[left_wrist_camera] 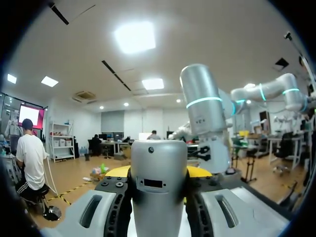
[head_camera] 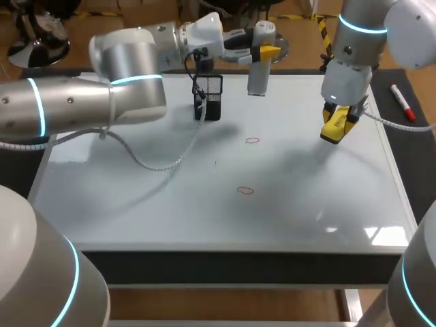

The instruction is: Pick up the inspection probe, press it on each red-marked spot on the whiteboard one by one, put down the probe, pick up the eraser, and wipe off all the red marks.

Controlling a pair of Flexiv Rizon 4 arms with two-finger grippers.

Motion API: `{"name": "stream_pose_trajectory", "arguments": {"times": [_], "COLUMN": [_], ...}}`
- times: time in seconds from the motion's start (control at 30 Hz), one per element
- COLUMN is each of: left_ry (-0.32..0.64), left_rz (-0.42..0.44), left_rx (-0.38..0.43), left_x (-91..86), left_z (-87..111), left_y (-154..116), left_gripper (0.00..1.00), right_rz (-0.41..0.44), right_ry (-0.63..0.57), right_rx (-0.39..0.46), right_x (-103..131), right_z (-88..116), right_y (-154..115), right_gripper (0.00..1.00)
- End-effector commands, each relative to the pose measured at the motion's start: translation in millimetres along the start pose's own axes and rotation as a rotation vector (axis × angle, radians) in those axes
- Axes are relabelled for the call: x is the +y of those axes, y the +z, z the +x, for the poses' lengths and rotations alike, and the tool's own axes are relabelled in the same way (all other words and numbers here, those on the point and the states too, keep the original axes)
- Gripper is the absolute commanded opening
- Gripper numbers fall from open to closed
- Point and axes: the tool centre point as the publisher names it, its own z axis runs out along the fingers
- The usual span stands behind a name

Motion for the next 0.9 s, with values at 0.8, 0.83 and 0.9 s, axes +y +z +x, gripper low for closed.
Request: {"name": "stream_pose_trajectory", "arguments": {"times": [0.8, 0.83, 0.9], "left_ry": [-0.031, -0.031, -0.031], "left_rz": [0.027, 0.027, 0.027], "left_rx": [0.080, 0.080, 0.080], "left_x": [19.8, 19.8, 19.8], "left_z": [-53.6, -53.6, -53.6], "left_y": [12, 12, 12], "left_gripper": [0.00, 0.00, 0.00], "right_rz": [0.002, 0.002, 0.002], "right_ry": [-0.001, -0.001, -0.001], "right_rx": [0.001, 0.001, 0.001], "right_x": [0, 0, 0], "right_z": [1, 1, 1], "right_y": [-1, -1, -1], "right_gripper": [0.00, 0.00, 0.00]}}
